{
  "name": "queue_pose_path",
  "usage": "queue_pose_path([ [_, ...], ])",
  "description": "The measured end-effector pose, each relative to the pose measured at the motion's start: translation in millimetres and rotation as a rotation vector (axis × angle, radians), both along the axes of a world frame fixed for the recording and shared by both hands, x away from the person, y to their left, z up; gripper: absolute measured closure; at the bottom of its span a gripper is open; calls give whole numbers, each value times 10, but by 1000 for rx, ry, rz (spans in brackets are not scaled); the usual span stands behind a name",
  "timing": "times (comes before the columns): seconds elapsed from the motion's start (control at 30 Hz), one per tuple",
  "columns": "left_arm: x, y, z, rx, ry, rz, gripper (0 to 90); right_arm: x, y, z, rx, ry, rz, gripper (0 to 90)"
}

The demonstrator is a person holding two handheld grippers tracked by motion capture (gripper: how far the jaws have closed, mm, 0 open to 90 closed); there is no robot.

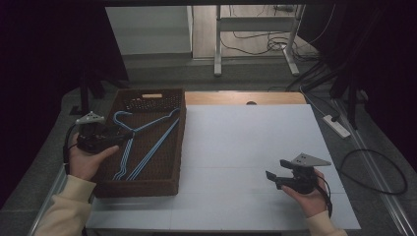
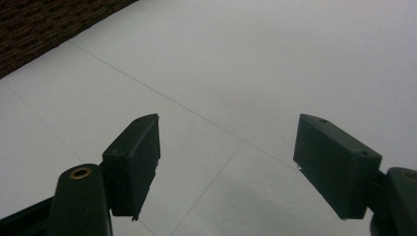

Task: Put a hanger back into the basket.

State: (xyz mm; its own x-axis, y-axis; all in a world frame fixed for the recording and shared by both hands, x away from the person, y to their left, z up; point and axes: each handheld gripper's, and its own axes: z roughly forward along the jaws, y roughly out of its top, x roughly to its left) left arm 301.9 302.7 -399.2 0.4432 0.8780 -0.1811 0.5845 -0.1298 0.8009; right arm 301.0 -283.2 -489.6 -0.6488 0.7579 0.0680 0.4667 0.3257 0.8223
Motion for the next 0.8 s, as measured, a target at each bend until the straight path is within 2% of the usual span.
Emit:
queue_pose_path([
  [0.17,-230,-130,95,-46,-55,-69,297,2,-24,11,9,-1,-6,261],
  [0.4,-478,-355,9,-66,-91,-127,287,20,-45,28,19,-3,-13,261],
  [0.5,-544,-477,-84,-74,-92,-154,287,21,-42,27,21,0,-7,261],
  [0.8,-591,-712,-293,-82,-99,-197,287,2,-70,37,25,-5,20,260],
])
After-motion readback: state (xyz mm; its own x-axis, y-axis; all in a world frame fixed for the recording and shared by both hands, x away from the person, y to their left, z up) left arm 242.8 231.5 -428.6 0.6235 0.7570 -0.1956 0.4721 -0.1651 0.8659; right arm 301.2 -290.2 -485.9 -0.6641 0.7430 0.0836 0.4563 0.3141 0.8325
